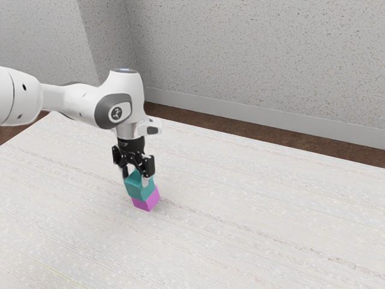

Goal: Pick up the blue block with one arm, and put the blue block on the pink block with one arm

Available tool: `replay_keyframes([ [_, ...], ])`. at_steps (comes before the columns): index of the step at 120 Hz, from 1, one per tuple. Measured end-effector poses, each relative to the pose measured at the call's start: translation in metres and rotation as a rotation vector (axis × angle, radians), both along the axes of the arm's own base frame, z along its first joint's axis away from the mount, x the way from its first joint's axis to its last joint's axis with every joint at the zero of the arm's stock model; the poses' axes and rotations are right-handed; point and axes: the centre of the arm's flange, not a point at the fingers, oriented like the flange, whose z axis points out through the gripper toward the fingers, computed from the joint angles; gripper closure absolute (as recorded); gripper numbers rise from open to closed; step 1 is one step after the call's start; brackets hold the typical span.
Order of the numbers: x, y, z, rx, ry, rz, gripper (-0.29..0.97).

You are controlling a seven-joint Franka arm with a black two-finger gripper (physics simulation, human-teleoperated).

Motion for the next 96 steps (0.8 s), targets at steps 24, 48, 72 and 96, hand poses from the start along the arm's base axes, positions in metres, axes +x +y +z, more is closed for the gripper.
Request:
replay_keyframes([
  [24,-0.005,0.006,0.061,0.041,-0.055,-0.008,0.03],
  [48,-0.019,-0.030,0.187,0.100,-0.193,-0.060,0.01],
  [72,-0.033,-0.053,0.308,0.086,-0.301,-0.076,0.01],
  [96,-0.038,-0.048,0.310,0.081,-0.238,-0.066,0.00],
])
